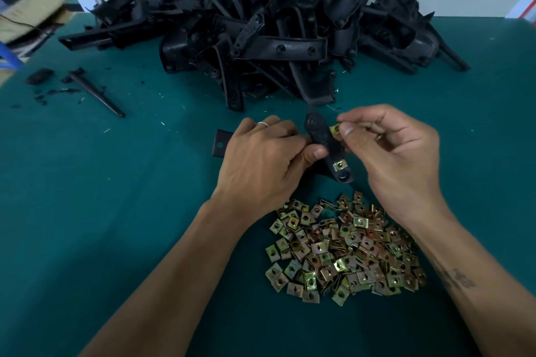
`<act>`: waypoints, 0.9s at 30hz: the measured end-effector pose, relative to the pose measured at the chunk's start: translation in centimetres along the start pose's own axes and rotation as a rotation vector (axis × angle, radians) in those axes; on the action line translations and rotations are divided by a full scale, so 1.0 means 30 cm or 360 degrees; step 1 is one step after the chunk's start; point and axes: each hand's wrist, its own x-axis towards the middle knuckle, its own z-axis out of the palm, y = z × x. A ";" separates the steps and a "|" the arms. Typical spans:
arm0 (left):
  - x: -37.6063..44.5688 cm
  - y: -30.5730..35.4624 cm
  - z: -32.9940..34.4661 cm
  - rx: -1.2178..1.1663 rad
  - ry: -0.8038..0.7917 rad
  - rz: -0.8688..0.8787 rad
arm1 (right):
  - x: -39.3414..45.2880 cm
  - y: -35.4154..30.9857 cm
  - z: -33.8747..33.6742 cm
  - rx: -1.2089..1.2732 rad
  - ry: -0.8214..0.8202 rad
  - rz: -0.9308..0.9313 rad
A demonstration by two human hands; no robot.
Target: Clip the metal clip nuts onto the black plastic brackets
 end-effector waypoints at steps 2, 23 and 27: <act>-0.001 0.001 0.000 -0.0002 0.0004 0.0000 | -0.002 -0.001 0.002 -0.0058 -0.0018 -0.0027; -0.003 0.000 -0.017 0.0015 0.0000 0.0013 | -0.045 -0.004 0.044 -0.0312 0.0056 -0.0243; -0.005 0.004 -0.014 0.0027 0.0065 0.0021 | -0.041 -0.011 0.028 -0.0165 0.0023 -0.0006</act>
